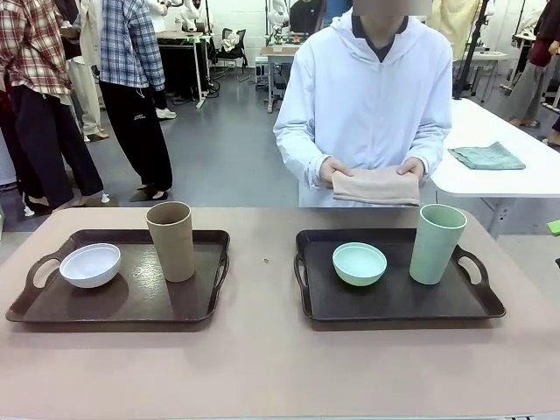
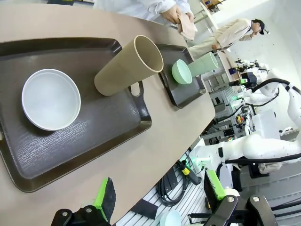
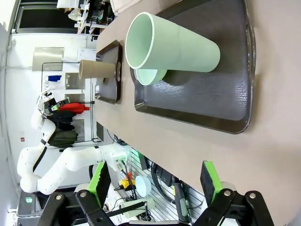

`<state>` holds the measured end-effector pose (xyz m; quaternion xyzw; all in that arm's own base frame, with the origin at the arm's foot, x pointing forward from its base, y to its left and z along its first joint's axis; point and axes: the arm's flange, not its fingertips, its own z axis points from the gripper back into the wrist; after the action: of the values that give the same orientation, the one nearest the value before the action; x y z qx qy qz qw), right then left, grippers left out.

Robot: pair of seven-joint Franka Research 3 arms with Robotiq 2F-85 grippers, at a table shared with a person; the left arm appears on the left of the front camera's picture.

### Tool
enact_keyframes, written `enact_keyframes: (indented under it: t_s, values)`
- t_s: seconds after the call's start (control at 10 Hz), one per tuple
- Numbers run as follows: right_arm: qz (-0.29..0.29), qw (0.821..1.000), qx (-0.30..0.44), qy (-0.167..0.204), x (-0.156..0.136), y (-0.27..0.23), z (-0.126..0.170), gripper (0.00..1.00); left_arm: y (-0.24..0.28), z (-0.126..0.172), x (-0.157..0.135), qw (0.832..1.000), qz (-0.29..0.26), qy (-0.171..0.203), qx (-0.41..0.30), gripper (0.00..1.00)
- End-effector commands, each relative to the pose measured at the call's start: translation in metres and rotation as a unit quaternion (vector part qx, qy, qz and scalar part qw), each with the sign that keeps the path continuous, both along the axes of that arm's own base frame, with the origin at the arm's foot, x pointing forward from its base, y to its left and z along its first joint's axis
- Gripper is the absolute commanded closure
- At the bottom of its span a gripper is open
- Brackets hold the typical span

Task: Set up a tray with a mat and arrange the tableware.
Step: Pick up the Picnic Bowl and Reusable plastic cup from the Handle tray in front of the human's position and hold them in the air.

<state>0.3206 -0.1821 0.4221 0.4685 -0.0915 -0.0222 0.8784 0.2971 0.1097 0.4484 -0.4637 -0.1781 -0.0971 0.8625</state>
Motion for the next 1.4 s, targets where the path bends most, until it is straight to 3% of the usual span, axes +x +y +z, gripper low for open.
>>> enact_keyframes:
  t_s: [0.0, 1.3]
  values:
    - [0.001, 1.0, 0.011, -0.01, 0.0026, -0.0008, -0.0006, 0.0, 0.0024, -0.0003, 0.0025, 1.0, -0.004, -0.013, -0.01, 0.0]
    - [0.001, 1.0, 0.011, -0.01, 0.0026, -0.0008, -0.0006, 0.0, 0.0024, -0.0003, 0.0025, 1.0, -0.004, -0.013, -0.01, 0.0]
